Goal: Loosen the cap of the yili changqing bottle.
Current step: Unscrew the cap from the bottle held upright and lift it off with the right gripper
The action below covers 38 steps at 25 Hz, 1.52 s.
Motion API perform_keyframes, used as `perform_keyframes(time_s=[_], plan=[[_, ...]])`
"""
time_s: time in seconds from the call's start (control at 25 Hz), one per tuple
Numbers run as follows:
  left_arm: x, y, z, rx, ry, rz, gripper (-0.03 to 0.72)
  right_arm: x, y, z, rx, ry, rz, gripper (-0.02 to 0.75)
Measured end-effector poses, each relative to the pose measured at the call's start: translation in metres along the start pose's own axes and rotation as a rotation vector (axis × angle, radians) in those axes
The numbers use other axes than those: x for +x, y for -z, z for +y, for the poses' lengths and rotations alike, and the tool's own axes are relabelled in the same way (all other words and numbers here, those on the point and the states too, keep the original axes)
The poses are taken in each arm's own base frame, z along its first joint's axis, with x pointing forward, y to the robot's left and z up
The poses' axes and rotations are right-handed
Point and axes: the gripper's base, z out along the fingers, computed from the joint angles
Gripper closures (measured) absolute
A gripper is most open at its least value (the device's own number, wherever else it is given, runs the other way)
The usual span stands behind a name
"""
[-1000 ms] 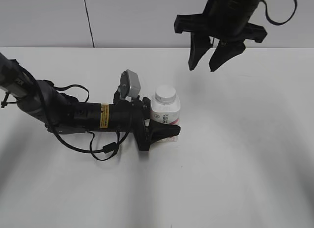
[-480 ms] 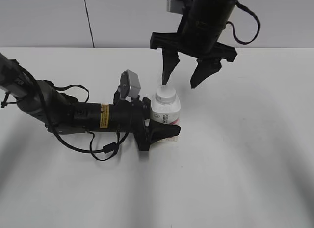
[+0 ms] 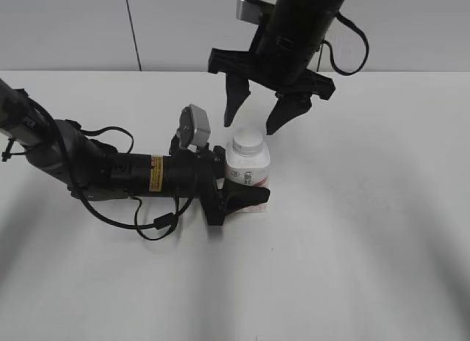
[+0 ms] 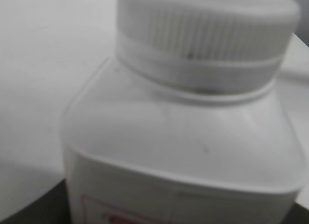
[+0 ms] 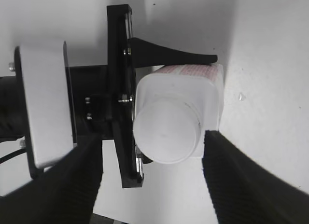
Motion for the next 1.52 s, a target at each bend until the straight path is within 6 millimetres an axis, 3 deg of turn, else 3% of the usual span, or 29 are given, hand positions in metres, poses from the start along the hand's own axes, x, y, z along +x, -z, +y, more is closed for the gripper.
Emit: perform_keyframes(time_s=[0.88, 1.12, 1.32, 1.52], plan=[[0.0, 0.0, 0.0, 0.0, 0.0, 0.0, 0.252, -0.003, -0.005, -0.002, 0.011, 0.0, -0.011, 0.224], [0.0, 0.0, 0.0, 0.0, 0.0, 0.0, 0.252, -0.005, -0.025, -0.007, 0.025, -0.016, 0.035, 0.224], [0.0, 0.0, 0.0, -0.001, 0.0, 0.001, 0.252, -0.004, -0.028, -0.008, 0.032, -0.018, 0.05, 0.224], [0.0, 0.0, 0.0, 0.0, 0.0, 0.0, 0.252, -0.004, -0.027, -0.009, 0.037, -0.017, 0.055, 0.283]])
